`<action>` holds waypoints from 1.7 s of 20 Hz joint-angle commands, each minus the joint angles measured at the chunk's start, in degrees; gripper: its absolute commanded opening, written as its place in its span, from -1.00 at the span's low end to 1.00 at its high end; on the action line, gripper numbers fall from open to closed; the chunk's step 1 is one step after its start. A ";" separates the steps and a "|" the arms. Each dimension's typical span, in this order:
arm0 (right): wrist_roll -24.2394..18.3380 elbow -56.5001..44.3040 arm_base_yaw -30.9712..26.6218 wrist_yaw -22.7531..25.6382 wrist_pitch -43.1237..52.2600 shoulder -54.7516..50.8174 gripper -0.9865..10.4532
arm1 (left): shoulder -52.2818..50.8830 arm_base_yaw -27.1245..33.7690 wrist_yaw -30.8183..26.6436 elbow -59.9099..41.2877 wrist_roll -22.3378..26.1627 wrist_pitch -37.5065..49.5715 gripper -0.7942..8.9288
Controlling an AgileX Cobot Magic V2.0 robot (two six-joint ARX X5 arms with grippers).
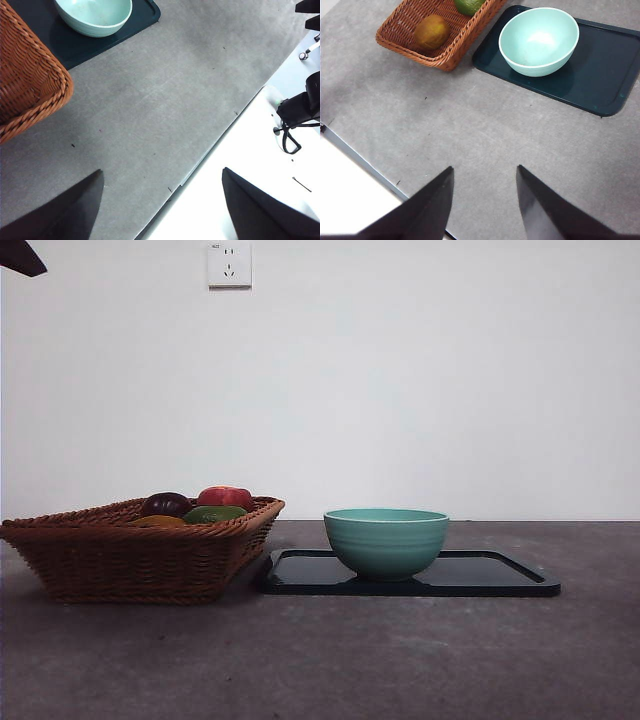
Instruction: Pick up the wifruite, put it on the bowl, pick up the plate, put it on desk
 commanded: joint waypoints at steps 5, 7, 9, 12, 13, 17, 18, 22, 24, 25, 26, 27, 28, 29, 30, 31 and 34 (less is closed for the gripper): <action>5.57 0.90 0.48 0.04 2.14 0.96 -0.47 | 0.33 -0.31 0.31 0.66 1.14 0.42 -0.07; 6.91 1.53 0.24 0.09 5.03 3.26 -0.45 | 0.33 -0.31 0.28 0.66 1.11 0.79 -0.07; 6.93 3.37 -0.76 0.26 7.85 7.48 -0.44 | 0.33 -0.31 0.31 0.66 1.11 0.81 -0.07; 4.74 8.46 -3.45 0.31 10.40 15.93 -0.39 | 0.33 -0.31 0.31 0.66 1.14 0.66 -0.07; 3.65 10.67 -4.61 0.26 10.80 19.04 -0.36 | 0.33 -0.31 0.31 0.66 1.14 0.66 -0.07; 0.39 19.21 -9.20 0.00 10.84 31.45 -0.36 | 0.33 -0.31 0.31 0.66 1.29 0.68 -0.07; -0.28 21.22 -10.27 0.02 10.86 34.82 -0.36 | 0.33 -0.31 0.31 0.66 1.38 0.66 -0.07; -2.19 26.64 -13.09 0.00 10.88 45.55 -0.36 | 0.33 -0.31 0.28 0.66 1.40 0.68 -0.07; -2.71 27.93 -13.84 0.00 11.96 49.99 -0.36 | 0.33 -0.31 0.28 0.66 1.38 0.68 -0.07; -2.73 28.00 -13.88 0.00 13.51 51.95 -0.36 | 0.33 -0.31 0.28 0.66 1.38 0.68 -0.07; -2.71 28.00 -13.88 0.00 14.73 53.55 -0.36 | 0.33 -0.31 0.31 0.66 1.38 0.68 -0.07; -2.71 28.00 -13.86 0.00 15.96 55.43 -0.36 | 0.33 -0.31 0.28 0.66 1.38 0.70 -0.07; -2.71 28.00 -13.84 -0.02 16.83 56.98 -0.36 | 0.33 -0.31 0.31 0.66 1.38 0.70 -0.07; -2.71 28.00 -13.73 0.00 17.44 58.80 -0.36 | 0.33 -0.31 0.28 0.66 1.38 0.70 -0.07; -2.71 28.00 -13.70 0.00 17.97 60.24 -0.36 | 0.33 -0.31 0.28 0.66 1.38 0.70 -0.07; -2.71 28.00 -13.70 0.00 18.60 62.05 -0.36 | 0.33 -0.31 0.28 0.66 1.38 0.68 -0.07; -2.73 28.00 -13.70 -0.04 19.76 65.99 -0.36 | 0.33 -0.31 0.28 0.66 1.36 0.68 -0.07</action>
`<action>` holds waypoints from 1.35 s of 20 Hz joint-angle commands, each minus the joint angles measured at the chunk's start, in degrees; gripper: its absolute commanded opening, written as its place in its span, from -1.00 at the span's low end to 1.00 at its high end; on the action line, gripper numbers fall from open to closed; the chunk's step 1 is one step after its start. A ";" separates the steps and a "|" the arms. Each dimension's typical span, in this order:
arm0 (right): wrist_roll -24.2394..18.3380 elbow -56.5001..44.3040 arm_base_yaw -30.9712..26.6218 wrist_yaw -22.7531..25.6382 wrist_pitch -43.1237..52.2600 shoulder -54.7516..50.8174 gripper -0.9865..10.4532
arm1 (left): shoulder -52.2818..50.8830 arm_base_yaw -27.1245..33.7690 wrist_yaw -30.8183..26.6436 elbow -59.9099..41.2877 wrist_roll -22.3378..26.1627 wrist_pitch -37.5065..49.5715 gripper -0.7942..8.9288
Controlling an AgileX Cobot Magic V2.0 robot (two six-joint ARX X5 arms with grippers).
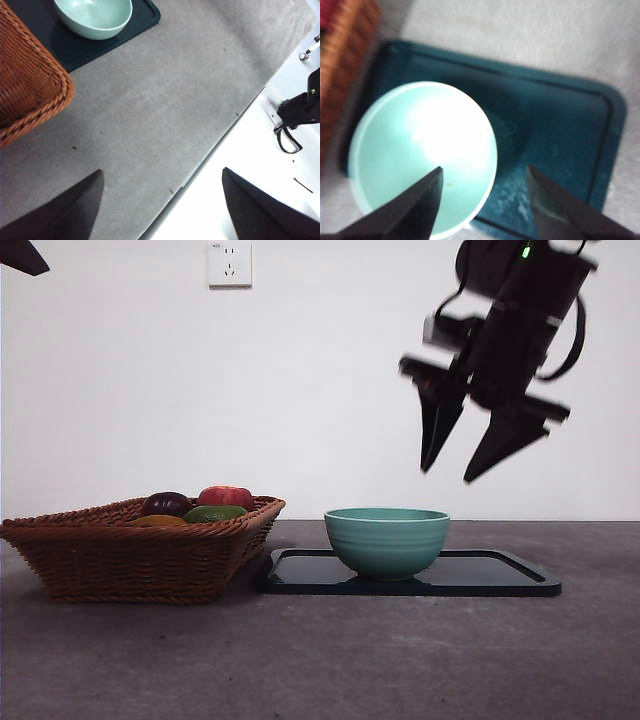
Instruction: Pick up the wifruite, put it on the bowl, pick up the plate, put it on desk
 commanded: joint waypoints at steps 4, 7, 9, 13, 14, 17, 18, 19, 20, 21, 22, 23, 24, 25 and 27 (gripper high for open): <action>-0.70 1.20 0.70 -0.04 2.40 6.19 -0.36 | 0.33 -0.31 0.28 0.66 1.11 0.26 -0.07; -0.70 1.20 0.85 0.04 3.06 8.26 -0.36 | 0.33 -0.31 0.31 0.66 1.11 0.28 -0.07; -0.68 1.20 0.96 0.04 3.76 8.96 -0.41 | 0.33 -0.31 0.28 0.66 1.11 0.24 -0.07; -0.66 1.20 0.94 0.33 5.46 9.03 -0.82 | 0.33 -0.31 0.28 0.66 1.11 0.24 -0.07; -0.66 1.20 0.94 0.46 5.51 9.01 -0.82 | 0.33 -0.31 0.28 0.66 1.11 0.26 -0.07; -0.66 1.25 0.87 0.57 5.75 7.21 -0.82 | 0.33 -0.31 0.31 0.66 1.11 0.24 -0.07; -0.68 1.25 0.87 1.18 5.77 5.64 -0.82 | 0.33 -0.31 0.28 0.66 1.11 0.26 -0.07; -0.70 1.25 0.90 1.64 5.62 3.63 -0.82 | 0.33 -0.31 0.31 0.66 1.11 0.26 -0.07; -0.68 1.25 0.90 1.51 5.29 1.20 -0.82 | 0.33 -0.31 0.31 0.66 1.14 0.26 -0.07; -0.68 1.25 0.96 1.49 4.59 -1.36 -0.82 | 0.33 -0.31 0.31 0.66 1.14 0.28 -0.07; -0.70 1.25 0.98 1.42 2.89 -4.39 -0.82 | 0.33 -0.31 0.28 0.66 1.16 0.26 -0.07; -0.70 1.25 1.14 1.36 0.52 -7.52 -0.82 | 0.33 -0.31 0.28 0.66 1.22 0.26 -0.07; -0.98 1.25 1.38 1.33 -1.79 -10.54 -0.82 | 0.33 -0.31 0.28 0.66 1.33 0.26 -0.07; -2.19 1.25 1.75 1.42 -4.26 -13.68 -0.82 | 0.33 -0.31 0.28 0.66 1.33 0.26 -0.07; -2.62 1.18 2.49 1.49 -9.16 -19.10 -0.82 | 0.33 -0.31 0.28 0.66 1.33 0.26 -0.07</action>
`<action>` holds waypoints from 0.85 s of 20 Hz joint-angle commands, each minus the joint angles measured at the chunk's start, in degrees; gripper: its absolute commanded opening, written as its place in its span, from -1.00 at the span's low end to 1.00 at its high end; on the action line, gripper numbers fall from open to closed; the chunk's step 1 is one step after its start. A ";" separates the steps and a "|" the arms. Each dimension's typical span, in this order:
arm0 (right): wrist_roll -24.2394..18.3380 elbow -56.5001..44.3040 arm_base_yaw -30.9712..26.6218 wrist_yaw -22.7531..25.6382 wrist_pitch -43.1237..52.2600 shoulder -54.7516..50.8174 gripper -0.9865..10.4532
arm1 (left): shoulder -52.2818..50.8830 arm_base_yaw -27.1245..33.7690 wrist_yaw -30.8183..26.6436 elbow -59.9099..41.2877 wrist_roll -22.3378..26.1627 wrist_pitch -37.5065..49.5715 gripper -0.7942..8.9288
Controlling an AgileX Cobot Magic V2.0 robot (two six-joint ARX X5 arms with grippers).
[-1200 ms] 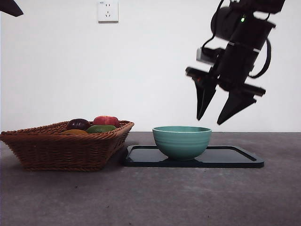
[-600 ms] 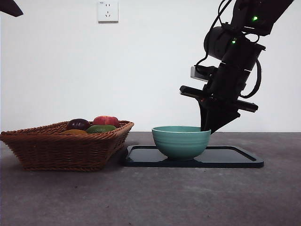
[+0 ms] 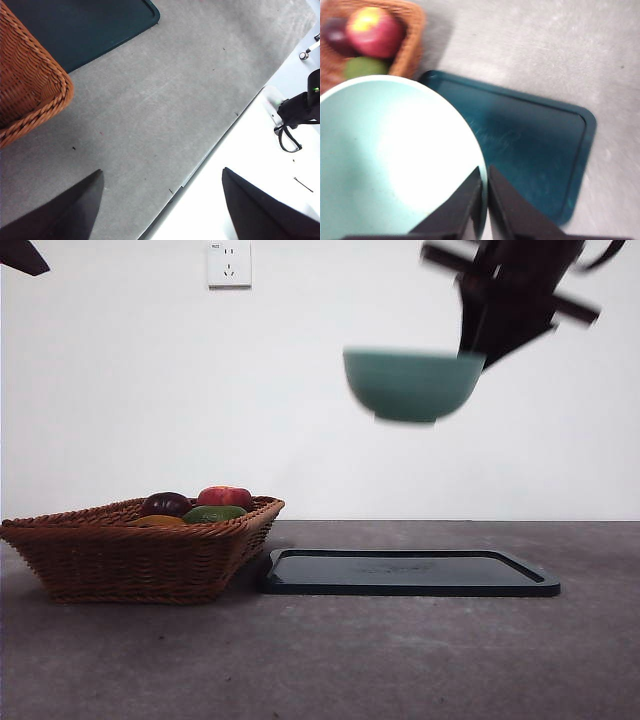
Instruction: Pick up the wifruite, put it on the bowl, pick up the plate, put it on desk
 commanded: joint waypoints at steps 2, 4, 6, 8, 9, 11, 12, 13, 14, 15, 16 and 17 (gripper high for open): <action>-1.81 0.83 1.66 0.04 -5.66 -5.97 -0.82 | 0.33 -0.31 0.28 0.66 1.14 0.28 -0.07; -1.84 -0.92 2.95 0.02 -7.43 -9.33 -0.82 | 0.33 -0.31 0.28 0.66 1.14 0.26 -0.07; -1.84 -5.11 4.76 0.07 -6.95 -12.72 -0.82 | 0.33 -0.31 0.28 0.66 1.11 0.26 -0.07; -1.05 -10.43 6.56 0.07 -4.55 -15.15 -0.82 | 0.33 -0.31 0.28 0.66 1.11 0.26 -0.07; -0.52 -12.79 7.32 0.07 -3.26 -15.91 -0.82 | 0.33 -0.31 0.28 0.66 1.11 0.26 -0.07; 0.11 -17.20 8.92 0.09 -0.98 -16.22 -0.82 | 0.33 -0.31 0.28 0.66 1.14 0.26 -0.07; 0.20 -19.19 9.55 0.04 0.04 -16.04 -0.82 | 0.33 -0.31 0.28 0.66 1.11 0.26 -0.07; 0.66 -21.14 10.29 0.04 1.68 -15.69 -0.82 | 0.33 -0.31 0.28 0.66 1.11 0.26 -0.07; 1.29 -22.93 11.10 0.02 3.32 -15.34 -0.82 | 0.33 -0.31 0.28 0.66 1.11 0.26 -0.07; 1.81 -24.61 11.89 0.02 5.22 -14.86 -0.82 | 0.33 -0.31 0.28 0.66 1.11 0.26 -0.07; 2.40 -25.99 12.59 0.04 6.64 -14.21 -0.82 | 0.33 -0.31 0.28 0.66 1.11 0.26 -0.07; 2.75 -27.17 13.33 0.04 8.33 -13.22 -0.82 | 0.33 -0.31 0.28 0.66 1.11 0.26 -0.07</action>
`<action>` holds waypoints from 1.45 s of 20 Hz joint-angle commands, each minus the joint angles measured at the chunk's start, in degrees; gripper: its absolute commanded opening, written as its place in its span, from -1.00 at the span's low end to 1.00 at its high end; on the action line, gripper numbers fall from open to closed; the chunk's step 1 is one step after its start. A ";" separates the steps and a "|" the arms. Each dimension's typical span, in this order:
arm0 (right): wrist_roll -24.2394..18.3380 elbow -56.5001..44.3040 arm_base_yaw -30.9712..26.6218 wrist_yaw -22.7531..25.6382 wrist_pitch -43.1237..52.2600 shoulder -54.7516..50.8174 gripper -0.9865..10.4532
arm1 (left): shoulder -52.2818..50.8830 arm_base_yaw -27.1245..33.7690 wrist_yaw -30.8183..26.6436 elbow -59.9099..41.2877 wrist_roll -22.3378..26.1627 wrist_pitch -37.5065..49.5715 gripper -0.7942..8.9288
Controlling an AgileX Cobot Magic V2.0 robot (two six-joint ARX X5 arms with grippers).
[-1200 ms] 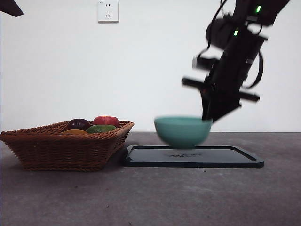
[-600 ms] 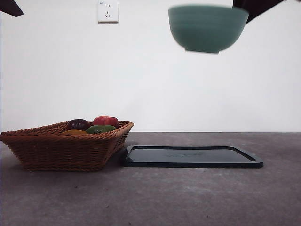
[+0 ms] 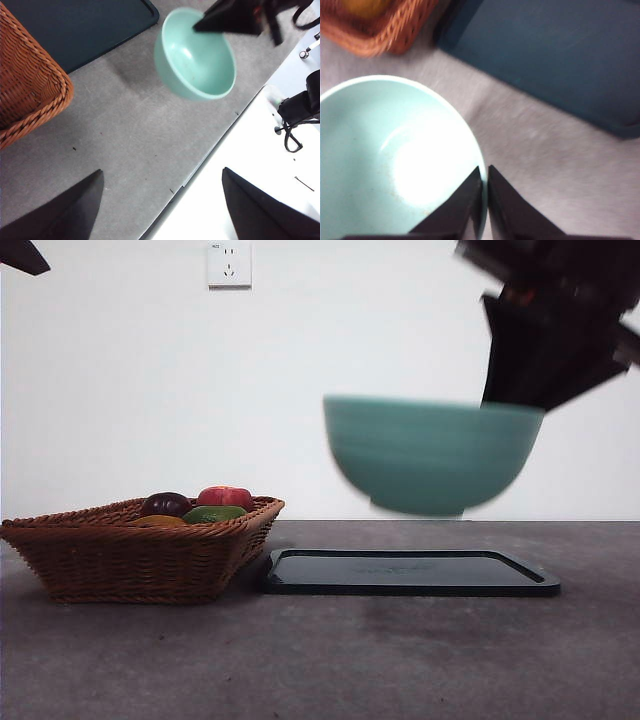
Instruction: Pick up the wifruite, put it on the bowl, pick up the plate, put it on desk
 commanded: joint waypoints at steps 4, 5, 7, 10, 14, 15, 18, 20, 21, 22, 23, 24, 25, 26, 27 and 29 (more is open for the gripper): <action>2.23 -2.60 3.34 0.48 6.10 6.58 -0.82 | 0.33 -0.31 0.28 0.66 0.70 0.26 -0.07; 2.21 -2.60 3.67 0.50 6.60 7.87 -0.82 | 0.33 -0.31 0.28 0.66 0.70 0.26 -0.07; 2.23 -2.60 4.26 0.66 8.26 10.56 -0.82 | 0.33 -0.31 0.28 0.66 0.70 0.26 -0.07; 2.21 -2.60 4.79 3.10 9.44 13.90 -0.82 | 0.33 -0.31 0.28 0.66 0.70 0.24 -0.07; 2.14 -2.60 4.85 3.06 9.79 15.21 -0.82 | 0.33 -0.31 0.28 0.66 0.72 0.28 -0.07; 2.16 -2.60 4.85 3.08 9.81 15.21 -0.82 | 0.33 -0.31 0.28 0.66 0.72 0.31 -0.07; 2.27 -2.60 4.85 3.06 9.70 15.21 -0.82 | 0.33 -0.31 0.28 0.66 0.72 0.31 -0.07; 2.95 -2.60 4.85 3.06 9.70 15.19 -0.65 | 0.33 -0.31 0.28 0.66 0.72 0.31 -0.07; 3.10 -2.60 4.85 3.06 9.70 15.19 -0.56 | 0.33 -0.31 0.28 0.66 0.72 0.31 -0.07; 3.19 -2.60 4.83 3.06 9.70 15.15 -0.46 | 0.33 -0.31 0.28 0.66 0.72 0.28 -0.07; 3.19 -2.58 4.85 3.06 9.70 15.10 -0.39 | 0.33 -0.31 0.28 0.66 0.72 0.28 -0.07; 3.17 -2.58 4.83 3.08 9.70 14.97 -0.36 | 0.33 -0.31 0.28 0.66 0.72 0.28 -0.07; 3.17 -2.56 4.76 3.13 9.70 14.60 -0.35 | 0.33 -0.31 0.28 0.66 0.72 0.28 -0.07; 3.15 -2.47 4.70 3.13 9.68 13.88 -0.35 | 0.33 -0.31 0.28 0.66 0.72 0.28 -0.07; 3.13 -2.12 4.66 3.15 9.44 12.85 -0.35 | 0.33 -0.31 0.28 0.66 0.72 0.28 -0.07; 3.06 -1.11 4.55 3.69 8.70 9.79 -0.35 | 0.33 -0.31 0.28 0.66 0.72 0.28 -0.07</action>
